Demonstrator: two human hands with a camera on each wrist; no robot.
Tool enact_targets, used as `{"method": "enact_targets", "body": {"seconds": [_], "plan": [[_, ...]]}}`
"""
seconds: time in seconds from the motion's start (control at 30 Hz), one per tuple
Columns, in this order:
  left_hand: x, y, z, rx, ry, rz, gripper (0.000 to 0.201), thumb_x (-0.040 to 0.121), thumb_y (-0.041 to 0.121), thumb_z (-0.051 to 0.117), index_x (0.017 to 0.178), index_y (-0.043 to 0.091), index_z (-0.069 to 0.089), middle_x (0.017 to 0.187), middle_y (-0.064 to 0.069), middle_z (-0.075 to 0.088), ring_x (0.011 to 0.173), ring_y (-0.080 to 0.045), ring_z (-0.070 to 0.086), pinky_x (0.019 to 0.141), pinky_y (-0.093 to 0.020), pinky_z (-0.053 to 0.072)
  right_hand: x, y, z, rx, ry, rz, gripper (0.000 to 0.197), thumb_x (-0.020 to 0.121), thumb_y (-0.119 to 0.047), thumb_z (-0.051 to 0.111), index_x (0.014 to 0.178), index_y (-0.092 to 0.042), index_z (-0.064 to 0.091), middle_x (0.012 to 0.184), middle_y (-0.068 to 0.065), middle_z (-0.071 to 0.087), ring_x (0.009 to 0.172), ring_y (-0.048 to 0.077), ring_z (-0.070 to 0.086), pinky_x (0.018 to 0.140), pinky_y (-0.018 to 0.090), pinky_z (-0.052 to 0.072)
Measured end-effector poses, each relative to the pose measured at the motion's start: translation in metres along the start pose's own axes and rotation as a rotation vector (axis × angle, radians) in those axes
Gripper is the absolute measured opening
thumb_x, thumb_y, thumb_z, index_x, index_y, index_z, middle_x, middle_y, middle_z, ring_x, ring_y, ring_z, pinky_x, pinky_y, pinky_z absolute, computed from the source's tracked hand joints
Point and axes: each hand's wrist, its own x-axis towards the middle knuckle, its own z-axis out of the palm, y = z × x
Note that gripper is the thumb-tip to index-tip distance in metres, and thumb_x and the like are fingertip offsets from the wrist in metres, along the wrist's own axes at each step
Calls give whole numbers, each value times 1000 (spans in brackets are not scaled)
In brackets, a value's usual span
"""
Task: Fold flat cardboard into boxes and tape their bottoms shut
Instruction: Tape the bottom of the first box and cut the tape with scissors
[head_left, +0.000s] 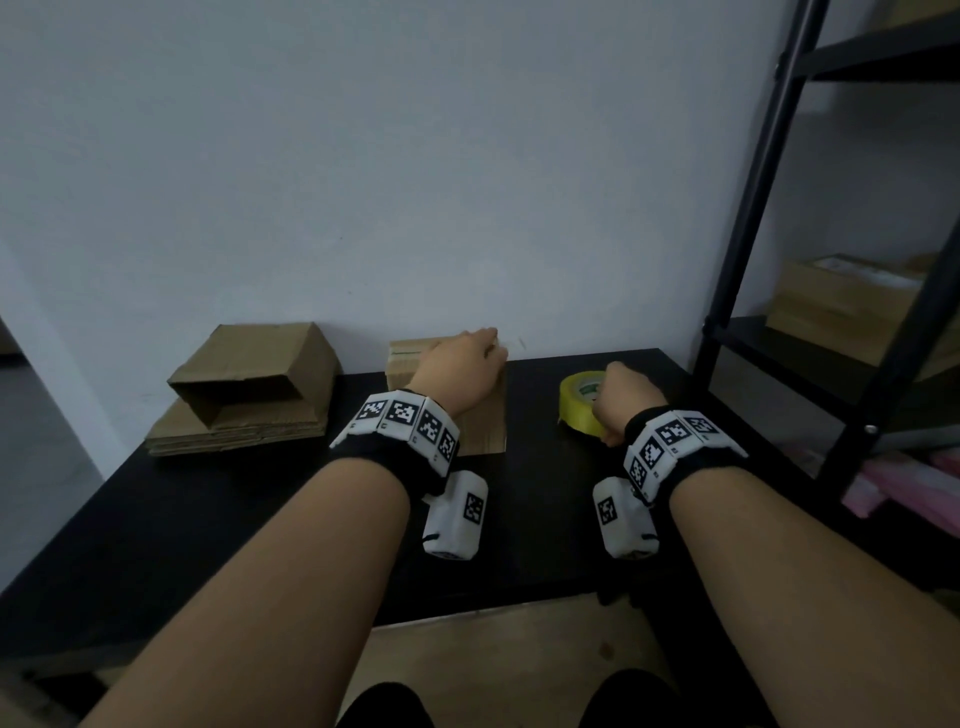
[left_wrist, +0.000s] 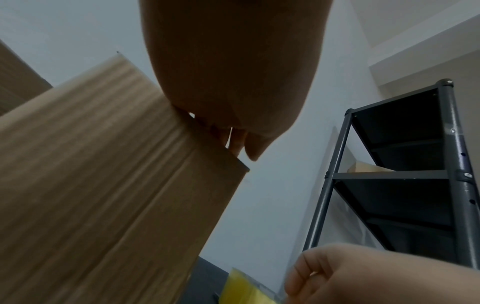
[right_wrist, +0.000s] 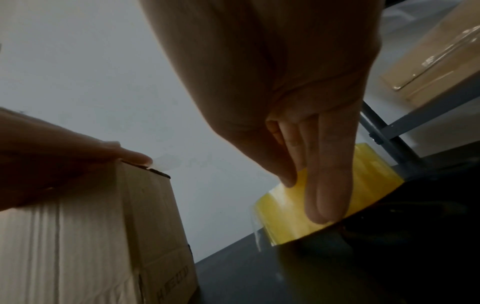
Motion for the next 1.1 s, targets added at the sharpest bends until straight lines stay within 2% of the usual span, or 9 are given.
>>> {"method": "enact_targets", "body": {"seconds": [0.1,0.17,0.23,0.33,0.47,0.6,0.87,1.0,1.1], "plan": [[-1,-6,-4,-135,20,9,43,102,22,36,144,15,41,148,-6,43,137,-23,37,113,-31,25,0,-1,-2,93,79,-35,39,93,-14,55,130,-4,49,126,16,58,113,32,58,93,40,49],[-1,-14,-8,-133,97,19,44,98,13,41,141,17,45,148,-2,43,138,-19,36,114,-29,22,0,-6,-5,278,169,-90,23,91,-18,54,111,-7,59,110,13,64,98,32,64,87,41,53],[0,-22,-13,-59,177,19,42,96,15,42,137,19,50,146,0,45,138,-17,36,118,-35,16,-2,-17,-9,499,242,-185,18,94,-22,53,96,-7,62,99,14,67,87,31,66,82,43,55],[3,-36,-18,54,169,-32,41,98,29,42,138,27,49,152,-1,37,142,-19,28,119,-44,13,-9,-41,-12,811,168,-269,23,97,-24,53,78,-12,55,96,18,68,85,32,69,80,46,58],[-2,-50,-12,19,47,-73,42,101,42,34,140,31,47,153,-6,35,144,-22,21,119,-37,15,-7,-64,-5,936,126,-262,18,97,-24,56,84,-10,54,94,14,67,86,31,70,79,45,59],[-9,-46,-12,128,60,25,43,105,31,26,145,22,40,153,-4,35,145,-22,19,117,-30,6,4,-73,5,920,180,-231,12,92,-11,61,102,-7,58,94,15,69,72,24,68,72,40,60],[-4,-54,-8,439,1,146,43,105,18,25,147,14,33,156,2,30,145,-29,20,120,-40,7,14,-82,20,851,142,-199,7,87,-6,56,94,-5,54,81,18,65,56,27,63,46,30,52],[-3,-53,-6,594,-6,183,43,103,15,28,146,11,31,156,-2,28,144,-34,21,120,-44,11,15,-85,14,854,30,-149,11,85,-3,51,80,2,59,77,24,66,62,32,64,57,41,56],[-3,-52,-7,599,1,186,43,104,16,28,146,11,31,156,-2,28,144,-33,21,120,-44,11,14,-78,13,840,-106,-63,20,86,-16,56,96,0,61,94,21,67,78,34,68,66,43,58]]}}
